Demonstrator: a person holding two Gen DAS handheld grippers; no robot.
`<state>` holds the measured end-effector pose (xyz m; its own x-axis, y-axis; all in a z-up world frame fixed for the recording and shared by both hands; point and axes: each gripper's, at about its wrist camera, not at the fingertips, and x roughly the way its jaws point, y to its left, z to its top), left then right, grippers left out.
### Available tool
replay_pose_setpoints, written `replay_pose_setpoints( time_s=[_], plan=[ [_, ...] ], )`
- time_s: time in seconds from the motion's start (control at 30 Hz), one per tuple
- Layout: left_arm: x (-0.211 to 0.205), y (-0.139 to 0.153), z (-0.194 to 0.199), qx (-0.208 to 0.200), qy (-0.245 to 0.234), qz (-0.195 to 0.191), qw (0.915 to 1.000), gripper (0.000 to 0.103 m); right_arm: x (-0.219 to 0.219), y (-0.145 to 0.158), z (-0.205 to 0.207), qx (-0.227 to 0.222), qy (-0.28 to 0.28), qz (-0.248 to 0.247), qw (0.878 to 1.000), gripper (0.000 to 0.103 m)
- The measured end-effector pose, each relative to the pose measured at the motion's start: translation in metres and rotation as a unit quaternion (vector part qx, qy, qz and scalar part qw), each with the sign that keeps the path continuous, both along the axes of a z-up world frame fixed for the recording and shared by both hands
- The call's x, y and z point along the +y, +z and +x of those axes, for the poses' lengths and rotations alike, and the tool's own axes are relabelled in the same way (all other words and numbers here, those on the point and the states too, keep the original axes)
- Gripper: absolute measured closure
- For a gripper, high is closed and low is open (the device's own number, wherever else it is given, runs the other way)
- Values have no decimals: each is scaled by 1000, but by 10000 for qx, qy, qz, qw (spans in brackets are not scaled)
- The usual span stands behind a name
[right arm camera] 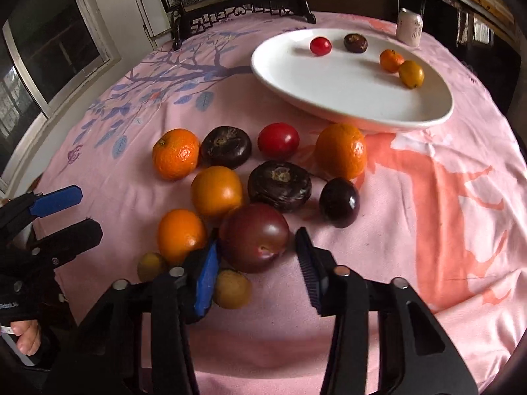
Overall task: Organize fruits
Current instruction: 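Grasp a dark red plum with the right tool while the left grasps an orange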
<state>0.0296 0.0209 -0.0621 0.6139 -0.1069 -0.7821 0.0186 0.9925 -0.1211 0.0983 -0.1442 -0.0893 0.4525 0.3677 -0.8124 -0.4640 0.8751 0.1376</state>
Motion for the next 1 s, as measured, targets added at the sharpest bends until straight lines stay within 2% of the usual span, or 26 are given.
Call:
replay_pose_setpoints(
  time_s=[0.1,0.23,0.4,0.53,0.6,0.63,0.7,0.77,1.0],
  plan=[
    [-6,1,0,-18,-106,-6,9999,26,-3,10,-9,-149,45,17,9999,65],
    [-20,0,4,17,-331,-59,9994,26,-31,21,-18,-324,-259,-50,9991,65],
    [-44,-8,21,233,-500,-78,9984,26,-64,18,-26,-302,-627,-58,9976,65],
    [-62,-21,39,468,-520,56,9975,28,-75,19,-30,-311,-665,75,9973,65],
    [-66,-32,48,623,-535,-5,9966,41,-78,21,-33,-349,-652,145,9972,65],
    [-68,-34,49,601,-512,2,9969,41,-80,22,-34,-367,-655,172,9970,65],
    [-73,-34,49,537,-514,116,9972,62,-82,23,-34,-387,-676,210,9967,65],
    [-71,-33,49,546,-478,-45,9974,63,-85,24,-35,-406,-687,245,9965,65],
    [-64,-20,39,409,-415,-134,9982,63,-86,26,-38,-444,-698,300,9961,65]
  ],
)
